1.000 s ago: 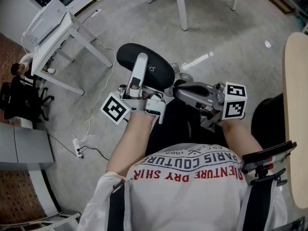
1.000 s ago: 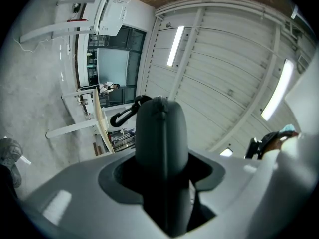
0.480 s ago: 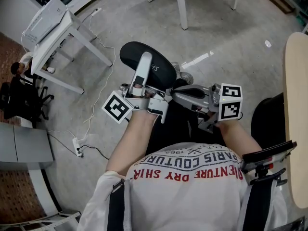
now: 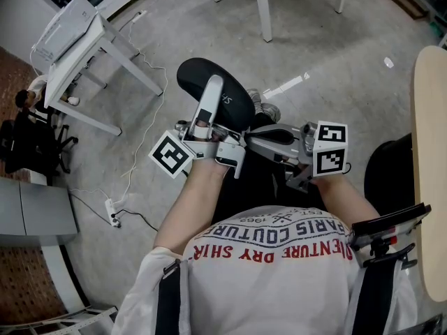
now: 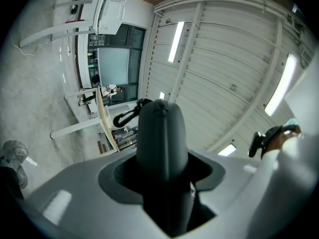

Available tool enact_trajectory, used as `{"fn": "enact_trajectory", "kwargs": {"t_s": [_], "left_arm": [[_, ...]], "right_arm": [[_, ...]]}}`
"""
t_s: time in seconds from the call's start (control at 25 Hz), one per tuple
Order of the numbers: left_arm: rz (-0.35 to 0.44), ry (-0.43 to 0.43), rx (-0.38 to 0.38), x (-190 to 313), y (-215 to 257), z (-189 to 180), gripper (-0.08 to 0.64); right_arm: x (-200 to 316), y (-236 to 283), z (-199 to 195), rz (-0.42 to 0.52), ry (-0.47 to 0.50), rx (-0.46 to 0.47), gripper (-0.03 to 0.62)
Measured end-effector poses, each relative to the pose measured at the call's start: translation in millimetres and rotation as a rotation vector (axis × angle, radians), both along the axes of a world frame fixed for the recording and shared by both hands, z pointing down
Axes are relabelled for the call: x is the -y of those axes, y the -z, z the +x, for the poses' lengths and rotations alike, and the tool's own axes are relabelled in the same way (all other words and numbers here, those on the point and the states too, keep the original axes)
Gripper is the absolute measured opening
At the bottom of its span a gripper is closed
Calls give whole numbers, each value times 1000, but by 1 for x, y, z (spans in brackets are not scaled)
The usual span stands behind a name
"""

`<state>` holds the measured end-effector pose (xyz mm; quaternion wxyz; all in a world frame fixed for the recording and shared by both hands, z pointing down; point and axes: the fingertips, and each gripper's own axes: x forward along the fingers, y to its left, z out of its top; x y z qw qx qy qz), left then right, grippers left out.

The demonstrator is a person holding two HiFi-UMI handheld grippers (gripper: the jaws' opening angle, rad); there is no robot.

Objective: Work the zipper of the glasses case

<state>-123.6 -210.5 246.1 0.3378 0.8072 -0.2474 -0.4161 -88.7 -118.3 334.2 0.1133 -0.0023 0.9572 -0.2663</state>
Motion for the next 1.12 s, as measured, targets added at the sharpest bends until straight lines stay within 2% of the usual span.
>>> {"fn": "enact_trajectory", "kwargs": {"t_s": [0.32,0.48,0.6,0.68,0.84,0.92,1.0,1.12], "left_arm": [[-14,-22,-10,0,-6,-3,250],[10,-42,47,-3,-7,-4,250],[67,-124,136,-16,-7,1,252],[105,-146,268,-24,-15,4,252],[174,-79,689,-36,-45,8,252],[181,-36,857,-39,-61,8,253],[186,4,970,-39,-73,7,253],[161,20,1071,-37,-87,7,253]], "right_arm": [[4,-5,5,37,-50,-23,17],[13,-9,14,48,-88,-57,54],[23,-12,23,136,-157,-157,54],[28,-13,30,197,-202,-223,54],[40,-8,48,254,-282,-284,20],[44,-6,54,268,-310,-299,-5],[49,-4,57,269,-331,-313,-5],[51,-6,57,276,-341,-344,-5]]}}
